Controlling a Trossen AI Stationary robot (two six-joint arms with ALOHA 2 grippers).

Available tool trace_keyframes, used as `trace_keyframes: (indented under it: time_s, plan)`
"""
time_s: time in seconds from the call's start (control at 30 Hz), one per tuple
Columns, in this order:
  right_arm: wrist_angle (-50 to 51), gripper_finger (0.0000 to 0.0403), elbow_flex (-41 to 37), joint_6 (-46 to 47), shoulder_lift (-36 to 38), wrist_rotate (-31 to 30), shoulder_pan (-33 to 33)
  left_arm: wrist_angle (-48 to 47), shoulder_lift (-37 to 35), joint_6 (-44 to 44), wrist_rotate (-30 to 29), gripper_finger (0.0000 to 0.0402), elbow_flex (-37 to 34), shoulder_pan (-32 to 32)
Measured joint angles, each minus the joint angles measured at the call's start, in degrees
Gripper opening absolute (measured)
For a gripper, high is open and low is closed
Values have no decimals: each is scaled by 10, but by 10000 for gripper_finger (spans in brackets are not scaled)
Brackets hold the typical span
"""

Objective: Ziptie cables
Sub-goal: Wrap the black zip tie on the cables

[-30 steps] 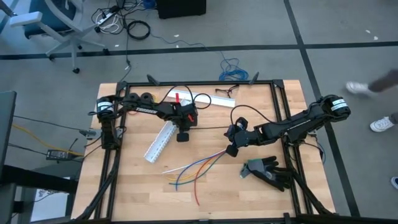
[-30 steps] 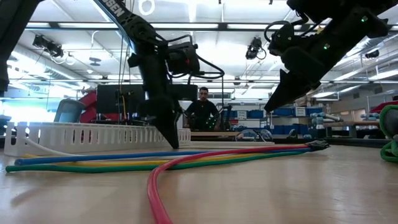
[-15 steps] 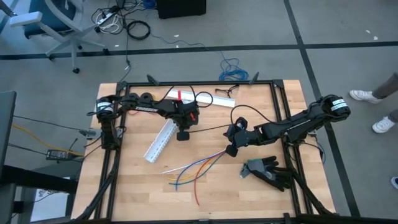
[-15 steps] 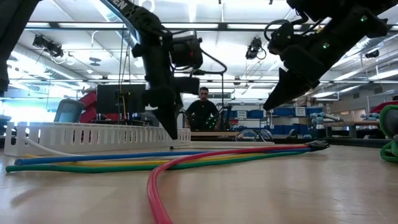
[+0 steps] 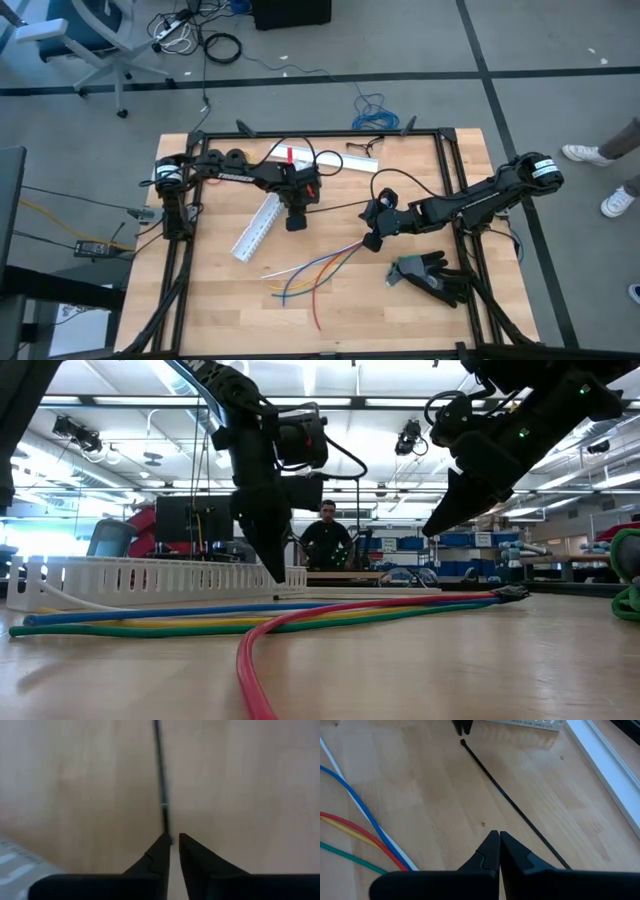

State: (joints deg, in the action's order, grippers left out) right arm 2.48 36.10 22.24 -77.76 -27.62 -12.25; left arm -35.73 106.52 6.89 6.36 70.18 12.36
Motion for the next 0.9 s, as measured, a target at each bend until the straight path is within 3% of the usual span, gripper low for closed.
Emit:
trace_keyframes:
  time_s: [0.17, 0.27, 0.9]
  plan:
    - [0, 0, 0, 0, 0, 0, 0, 0, 0, -13, 6, 81, 0, -2]
    - [0, 0, 0, 0, 0, 0, 0, 0, 0, -15, -21, 89, 0, -2]
    - [-1, 0, 0, 0, 0, 0, 0, 21, 33, -26, -10, 87, -14, -2]
